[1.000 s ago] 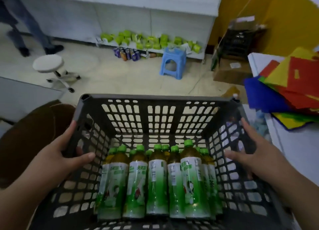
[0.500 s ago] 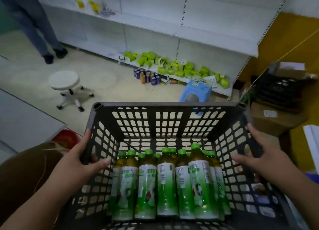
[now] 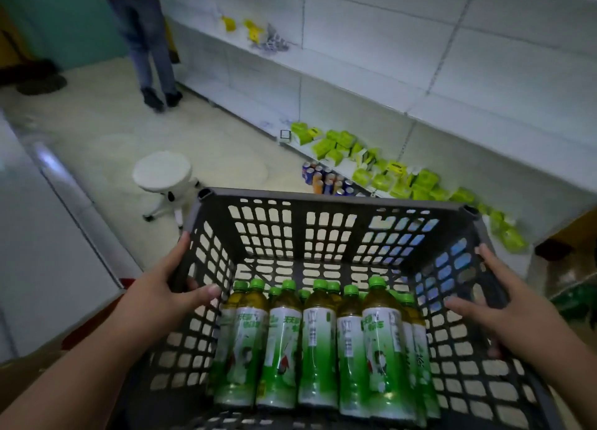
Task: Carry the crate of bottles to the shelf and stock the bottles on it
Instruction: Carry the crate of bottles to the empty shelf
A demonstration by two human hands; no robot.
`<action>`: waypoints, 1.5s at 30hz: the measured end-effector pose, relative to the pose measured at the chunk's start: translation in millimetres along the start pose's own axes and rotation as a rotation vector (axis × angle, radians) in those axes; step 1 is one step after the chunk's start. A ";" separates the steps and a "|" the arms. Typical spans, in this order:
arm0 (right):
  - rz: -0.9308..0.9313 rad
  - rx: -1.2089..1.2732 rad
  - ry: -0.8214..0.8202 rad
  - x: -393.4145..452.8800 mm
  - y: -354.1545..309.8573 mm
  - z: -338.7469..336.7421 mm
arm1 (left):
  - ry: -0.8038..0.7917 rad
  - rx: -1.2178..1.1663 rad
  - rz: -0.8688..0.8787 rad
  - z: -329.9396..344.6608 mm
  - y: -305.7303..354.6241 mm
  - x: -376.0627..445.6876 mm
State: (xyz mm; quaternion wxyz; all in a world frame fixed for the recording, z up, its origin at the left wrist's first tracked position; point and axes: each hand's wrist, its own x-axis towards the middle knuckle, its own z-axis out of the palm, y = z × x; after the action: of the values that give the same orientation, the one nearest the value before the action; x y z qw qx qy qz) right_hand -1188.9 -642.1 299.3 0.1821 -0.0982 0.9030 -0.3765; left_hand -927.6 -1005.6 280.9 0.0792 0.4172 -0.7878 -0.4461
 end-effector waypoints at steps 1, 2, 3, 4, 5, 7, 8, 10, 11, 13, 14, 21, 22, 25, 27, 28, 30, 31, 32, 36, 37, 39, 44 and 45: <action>-0.015 -0.019 -0.033 30.6 -10.7 1.4 | 0.018 -0.016 -0.022 2.6 4.5 16.6; -0.026 -0.029 -0.041 52.3 -20.1 1.6 | 0.026 -0.046 -0.026 3.9 10.0 27.4; -0.045 -0.016 -0.066 82.8 -35.2 2.2 | 0.051 -0.072 -0.034 3.9 15.9 44.9; -0.068 -0.028 -0.083 111.7 -51.6 3.7 | 0.074 -0.088 -0.048 2.6 19.0 63.5; -0.098 -0.058 -0.090 138.1 -69.9 7.1 | 0.090 -0.096 -0.064 1.0 22.1 79.8; -0.155 -0.066 -0.123 189.2 -112.7 14.6 | 0.148 -0.131 -0.096 -5.2 32.5 114.6; -0.173 -0.079 -0.144 214.3 -134.2 20.3 | 0.175 -0.151 -0.108 -10.1 35.0 135.1; -0.227 -0.112 -0.168 261.8 -172.5 39.0 | 0.208 -0.173 -0.122 -22.1 32.4 178.5; -0.239 -0.093 -0.181 284.0 -192.2 51.1 | 0.225 -0.178 -0.125 -29.4 30.9 200.9; -0.273 -0.068 -0.219 326.6 -226.5 79.1 | 0.258 -0.210 -0.133 -46.7 27.4 245.9; -0.299 -0.091 -0.244 347.3 -243.1 93.4 | 0.257 -0.217 -0.141 -56.8 25.2 267.9; -0.403 -0.135 -0.279 464.4 -373.9 196.1 | 0.300 -0.224 -0.201 -146.9 13.0 404.5; -0.398 -0.129 -0.301 481.0 -391.3 210.6 | 0.316 -0.228 -0.206 -159.9 10.6 423.2; -0.428 -0.114 -0.331 534.1 -447.3 259.3 | 0.383 -0.253 -0.244 -190.2 8.3 477.0; -0.492 -0.158 -0.351 570.5 -484.3 298.4 | 0.439 -0.246 -0.275 -210.5 -0.2 511.9; -0.502 -0.152 -0.360 589.1 -503.1 319.2 | 0.474 -0.247 -0.286 -222.0 -3.7 530.3; -0.525 -0.131 -0.409 626.5 -541.3 362.1 | 0.525 -0.253 -0.305 -241.9 -15.5 565.5; -0.544 -0.156 -0.454 644.1 -562.5 385.1 | 0.546 -0.242 -0.321 -251.9 -22.0 581.4; -0.543 -0.174 -0.491 657.6 -583.8 405.5 | 0.565 -0.237 -0.348 -262.3 -25.3 595.0; -0.590 -0.217 -0.564 706.7 -676.9 477.8 | 0.679 -0.272 -0.399 -316.2 -36.3 653.1; -0.614 -0.241 -0.573 713.8 -702.1 495.3 | 0.685 -0.287 -0.411 -330.5 -41.0 665.8; -0.625 -0.241 -0.613 727.3 -748.5 531.5 | 0.717 -0.337 -0.427 -362.1 -55.6 693.9; -0.655 -0.288 -0.621 746.5 -843.0 634.5 | 0.712 -0.373 -0.456 -443.8 -116.4 768.4; -0.650 -0.290 -0.624 746.3 -859.4 656.5 | 0.703 -0.376 -0.461 -460.6 -132.4 783.4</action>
State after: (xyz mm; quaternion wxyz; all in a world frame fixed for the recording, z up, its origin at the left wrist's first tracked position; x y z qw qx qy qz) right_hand -1572.1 -1898.9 297.2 0.3018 -0.5086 0.7709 -0.2367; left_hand -1121.9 -1902.9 256.6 0.3146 0.6859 -0.5051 -0.4188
